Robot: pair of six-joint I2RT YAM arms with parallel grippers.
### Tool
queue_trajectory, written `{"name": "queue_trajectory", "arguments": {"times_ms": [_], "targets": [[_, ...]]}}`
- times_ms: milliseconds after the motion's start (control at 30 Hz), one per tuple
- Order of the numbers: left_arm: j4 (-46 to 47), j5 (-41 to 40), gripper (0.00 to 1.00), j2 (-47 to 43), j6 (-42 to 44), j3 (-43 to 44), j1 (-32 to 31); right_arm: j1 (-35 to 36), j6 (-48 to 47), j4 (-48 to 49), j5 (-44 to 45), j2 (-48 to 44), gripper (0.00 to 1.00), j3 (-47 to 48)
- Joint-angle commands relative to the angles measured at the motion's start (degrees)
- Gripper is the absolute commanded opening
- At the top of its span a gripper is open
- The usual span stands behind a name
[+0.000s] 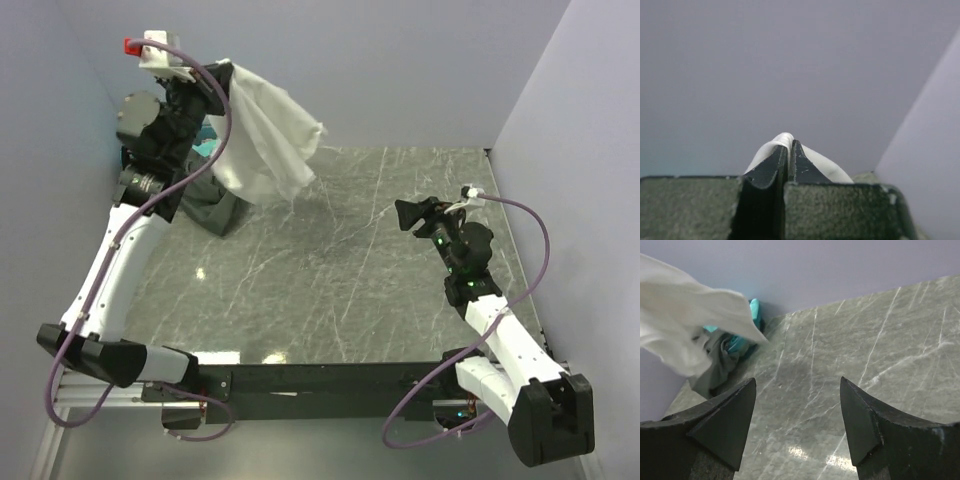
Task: Fold and stack the t-shirts
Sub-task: Move the tshirt to the center of the board
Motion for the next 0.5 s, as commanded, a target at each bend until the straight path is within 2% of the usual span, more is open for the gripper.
{"name": "queue_trajectory", "arguments": {"times_ms": [0,67,167,300,367,400,467], "targets": [[4.66,13.60,0.00,-1.28,-0.95,4.03,-1.18,0.04,0.37,0.70,-0.65,-1.62,0.75,2.56],[5.70,20.00,0.00,-1.72,-2.35,2.90,-1.45,0.13,0.55,0.53,-0.56,-2.41,0.75,2.38],[8.42,24.86,0.00,-3.04,-4.02,-2.00,-1.80,0.13,0.72,-0.09,-0.39,-3.73,0.75,2.12],[12.21,25.49,0.00,-3.14,-6.49,-13.17,-1.80,0.13,0.99,-0.70,-0.38,-5.57,0.75,1.33],[12.91,23.13,0.14,-1.91,-7.45,-20.96,-1.89,0.04,1.16,-0.79,-0.47,-6.36,0.75,0.54],[13.79,18.33,0.32,-0.51,-7.81,-23.63,-1.80,0.04,1.16,-1.05,-0.39,-6.54,0.75,0.45],[14.15,11.81,0.50,1.60,-8.60,-29.77,-1.80,0.04,1.16,-2.19,0.14,-6.89,0.75,0.19]]}}
